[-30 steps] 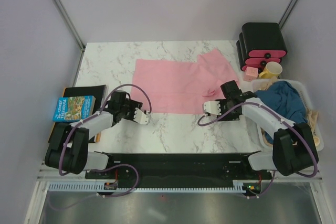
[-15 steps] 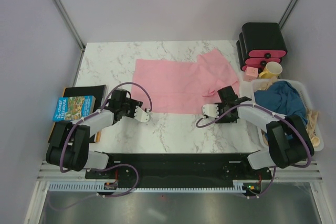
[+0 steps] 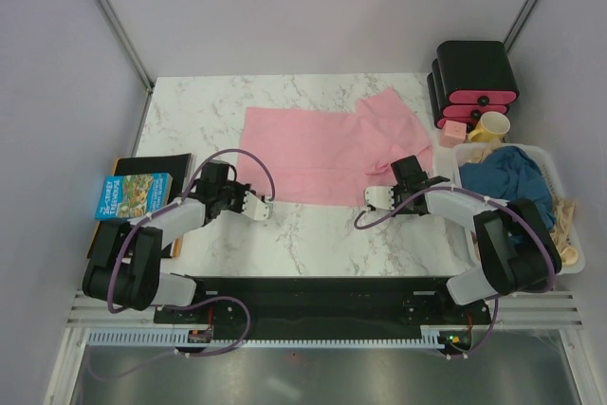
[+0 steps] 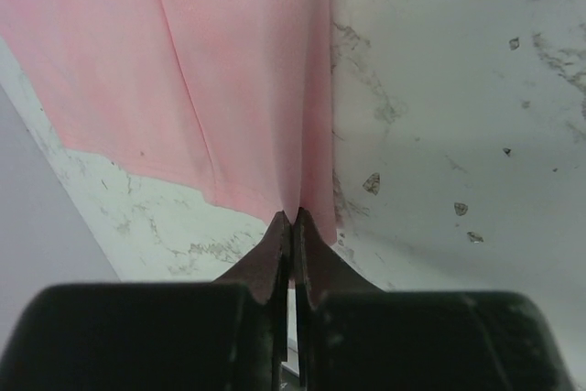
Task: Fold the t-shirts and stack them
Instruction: Fold the flattened tshirt in 1/3 of the way
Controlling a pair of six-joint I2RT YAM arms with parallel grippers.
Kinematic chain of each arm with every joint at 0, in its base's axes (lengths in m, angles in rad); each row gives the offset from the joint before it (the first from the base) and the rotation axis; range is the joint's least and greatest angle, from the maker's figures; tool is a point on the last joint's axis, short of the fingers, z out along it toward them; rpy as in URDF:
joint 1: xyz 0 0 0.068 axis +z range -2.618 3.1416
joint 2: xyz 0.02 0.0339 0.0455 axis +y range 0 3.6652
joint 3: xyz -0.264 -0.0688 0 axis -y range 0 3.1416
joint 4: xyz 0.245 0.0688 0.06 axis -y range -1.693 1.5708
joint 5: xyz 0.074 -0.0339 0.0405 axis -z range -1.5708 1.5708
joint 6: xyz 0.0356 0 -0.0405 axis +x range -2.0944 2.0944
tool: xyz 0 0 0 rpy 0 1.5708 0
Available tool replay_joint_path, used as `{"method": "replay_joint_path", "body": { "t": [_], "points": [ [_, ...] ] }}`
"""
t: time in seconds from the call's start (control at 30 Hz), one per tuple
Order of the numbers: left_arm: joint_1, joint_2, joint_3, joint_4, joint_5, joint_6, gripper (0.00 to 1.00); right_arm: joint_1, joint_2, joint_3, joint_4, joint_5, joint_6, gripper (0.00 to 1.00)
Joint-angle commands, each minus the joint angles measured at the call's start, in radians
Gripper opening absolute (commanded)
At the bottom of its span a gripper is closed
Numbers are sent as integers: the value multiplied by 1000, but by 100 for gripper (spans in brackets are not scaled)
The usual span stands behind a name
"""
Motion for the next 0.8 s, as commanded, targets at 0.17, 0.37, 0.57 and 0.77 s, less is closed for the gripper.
{"method": "replay_joint_path", "body": {
  "t": [0.17,0.37,0.57,0.77],
  "points": [
    [39,-130,-13,-143,-14,11,2,1,-24,34,-76,-82,-1,0],
    [51,-278,-54,-296,4,49,2,47,-111,29,-225,-145,-32,0],
    [50,-399,-126,-388,36,83,2,143,-174,12,-342,-180,0,0],
    [50,-463,-150,-450,44,98,8,203,-203,-8,-423,-171,-9,26]
  ]
}}
